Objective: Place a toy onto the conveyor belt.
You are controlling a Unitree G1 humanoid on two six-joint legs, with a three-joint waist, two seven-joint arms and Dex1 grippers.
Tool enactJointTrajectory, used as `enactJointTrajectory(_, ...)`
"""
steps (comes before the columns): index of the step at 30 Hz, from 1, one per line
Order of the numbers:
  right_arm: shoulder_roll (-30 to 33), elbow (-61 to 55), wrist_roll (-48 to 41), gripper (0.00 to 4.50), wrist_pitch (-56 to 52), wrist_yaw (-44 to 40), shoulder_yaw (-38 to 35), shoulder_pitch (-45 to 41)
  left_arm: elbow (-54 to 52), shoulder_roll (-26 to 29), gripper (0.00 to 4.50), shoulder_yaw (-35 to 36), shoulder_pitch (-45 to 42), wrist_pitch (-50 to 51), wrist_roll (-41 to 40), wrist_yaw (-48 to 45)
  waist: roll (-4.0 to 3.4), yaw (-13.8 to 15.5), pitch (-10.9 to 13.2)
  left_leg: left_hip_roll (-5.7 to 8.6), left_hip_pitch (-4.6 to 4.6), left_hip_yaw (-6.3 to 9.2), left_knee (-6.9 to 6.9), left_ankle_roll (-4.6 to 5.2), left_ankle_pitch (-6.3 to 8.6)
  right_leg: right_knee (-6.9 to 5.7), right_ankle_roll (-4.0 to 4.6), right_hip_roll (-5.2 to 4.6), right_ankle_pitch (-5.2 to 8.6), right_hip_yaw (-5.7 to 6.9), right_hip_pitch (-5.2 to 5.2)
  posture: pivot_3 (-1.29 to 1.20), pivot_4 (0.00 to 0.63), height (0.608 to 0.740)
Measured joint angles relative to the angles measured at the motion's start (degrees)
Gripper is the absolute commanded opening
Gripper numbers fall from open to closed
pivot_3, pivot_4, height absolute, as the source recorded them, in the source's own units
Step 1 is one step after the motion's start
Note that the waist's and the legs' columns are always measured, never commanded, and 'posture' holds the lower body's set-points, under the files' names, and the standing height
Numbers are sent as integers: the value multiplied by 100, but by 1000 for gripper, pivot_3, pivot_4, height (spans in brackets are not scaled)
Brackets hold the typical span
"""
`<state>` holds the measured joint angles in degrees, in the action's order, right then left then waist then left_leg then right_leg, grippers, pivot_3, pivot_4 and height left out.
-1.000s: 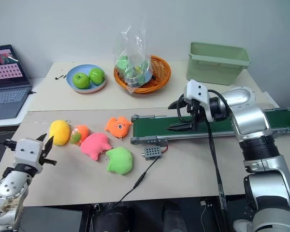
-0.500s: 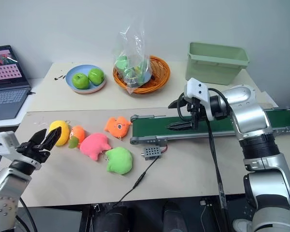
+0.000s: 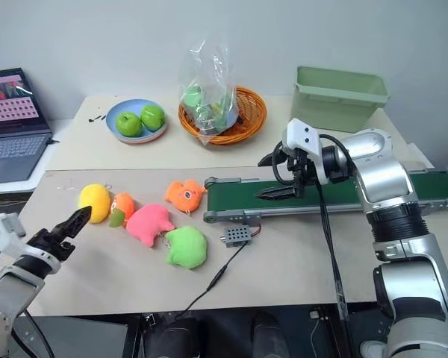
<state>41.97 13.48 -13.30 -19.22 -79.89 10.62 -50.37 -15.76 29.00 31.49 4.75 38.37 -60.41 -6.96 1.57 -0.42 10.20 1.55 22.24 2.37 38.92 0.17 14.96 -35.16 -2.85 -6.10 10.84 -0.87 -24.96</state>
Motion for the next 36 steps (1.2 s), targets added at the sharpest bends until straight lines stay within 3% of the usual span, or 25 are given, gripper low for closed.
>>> enactJointTrajectory(7,38,-36,18,4500,-2,9,-3,16,236,110,4461,-186,-333,-297,969,-8,3,-73,-2,-6,0,2,-5,0,0,3,1,4,-1,-5,-9,0,150,740)
enactJointTrajectory(12,34,-86,19,4500,-4,32,-6,47,1062,194,4461,-231,-1013,-654,1874,273,4,-29,-2,-4,0,3,1,-3,-2,0,4,4,-6,1,-2,0,150,740)
enactJointTrajectory(18,33,-168,20,4500,-5,62,-6,58,1200,-555,4461,404,-1494,-383,806,486,7,-26,-4,-2,11,11,4,1,1,6,-3,-6,-10,-1,-10,0,150,740)
enactJointTrajectory(25,63,-164,40,4500,-4,62,-6,80,1898,-783,4461,1583,-1472,-293,-218,1081,7,-57,-4,-4,5,9,4,-2,-1,0,-2,-1,-10,-5,-12,0,150,740)
enactJointTrajectory(30,47,-162,75,4500,-5,62,-5,79,1908,-822,4461,1769,-1516,-271,-614,1201,15,8,-9,0,6,14,7,-3,-1,3,-2,-2,-11,-2,-6,0,150,740)
enactJointTrajectory(36,47,-167,76,4500,-42,60,-6,78,2449,-811,4461,1504,-1571,67,-737,949,16,-24,-10,4,5,14,7,-3,-2,1,-2,-2,-11,-3,-7,0,150,740)
